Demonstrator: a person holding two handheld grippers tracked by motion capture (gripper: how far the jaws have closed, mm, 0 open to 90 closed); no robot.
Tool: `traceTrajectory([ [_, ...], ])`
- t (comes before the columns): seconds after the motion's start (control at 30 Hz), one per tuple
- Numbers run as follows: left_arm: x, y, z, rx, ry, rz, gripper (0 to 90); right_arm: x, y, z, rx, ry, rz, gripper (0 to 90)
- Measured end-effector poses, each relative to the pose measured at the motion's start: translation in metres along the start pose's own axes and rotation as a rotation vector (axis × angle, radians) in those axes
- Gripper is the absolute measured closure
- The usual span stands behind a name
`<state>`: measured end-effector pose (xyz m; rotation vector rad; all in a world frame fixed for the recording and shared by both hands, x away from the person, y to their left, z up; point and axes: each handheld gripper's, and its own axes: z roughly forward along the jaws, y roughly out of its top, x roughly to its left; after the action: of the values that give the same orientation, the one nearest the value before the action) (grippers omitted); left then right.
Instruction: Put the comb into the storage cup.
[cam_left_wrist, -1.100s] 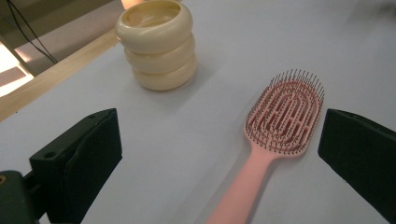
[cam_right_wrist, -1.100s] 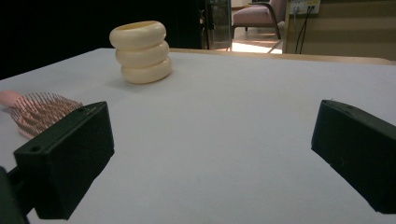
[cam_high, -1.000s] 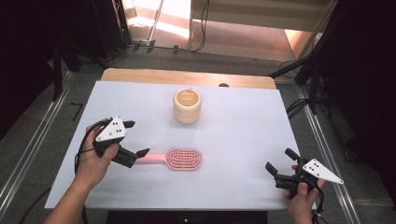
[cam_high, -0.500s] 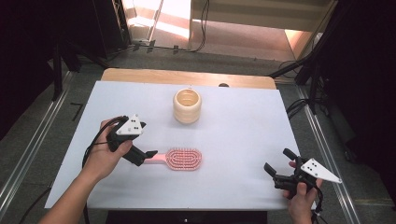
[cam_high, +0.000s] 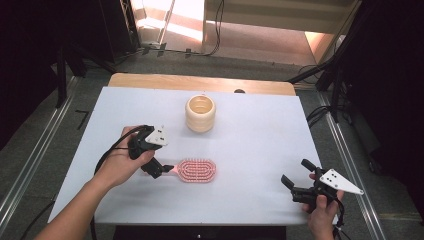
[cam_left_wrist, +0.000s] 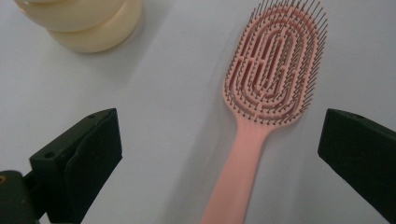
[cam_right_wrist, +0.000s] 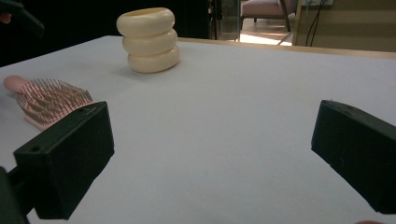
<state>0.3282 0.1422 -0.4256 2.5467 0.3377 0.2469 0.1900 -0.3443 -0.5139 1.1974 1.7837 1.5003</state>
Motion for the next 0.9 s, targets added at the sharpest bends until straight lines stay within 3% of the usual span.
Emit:
traceTrajectory([
  [0.07, 0.0, 0.001, 0.003, 0.019, -0.009, 0.003, 0.3, 0.0, 0.0, 0.0, 0.0, -0.003, 0.001, 0.0],
  [0.13, 0.0, 0.001, 0.007, 0.042, 0.001, 0.007, 6.3, 0.0, 0.0, 0.0, 0.003, -0.008, 0.006, 0.0],
  [0.33, -0.002, 0.001, 0.019, 0.123, -0.01, 0.032, 6.5, 0.0, 0.0, 0.0, 0.006, -0.003, 0.004, 0.0],
  [0.5, -0.003, 0.001, 0.029, 0.194, -0.054, 0.049, 6.8, 0.0, 0.0, 0.001, 0.015, -0.005, 0.006, 0.0],
  [0.53, -0.004, 0.001, 0.031, 0.21, -0.06, 0.046, 14.7, 0.0, 0.0, 0.001, 0.017, -0.006, 0.005, 0.0],
  [0.73, -0.007, 0.002, 0.041, 0.268, -0.076, 0.049, 17.9, 0.0, 0.0, 0.001, 0.018, -0.008, 0.001, 0.0],
  [0.9, -0.01, 0.004, 0.046, 0.305, -0.092, 0.056, 29.7, 0.0, 0.0, 0.001, 0.018, -0.007, 0.006, 0.0],
])
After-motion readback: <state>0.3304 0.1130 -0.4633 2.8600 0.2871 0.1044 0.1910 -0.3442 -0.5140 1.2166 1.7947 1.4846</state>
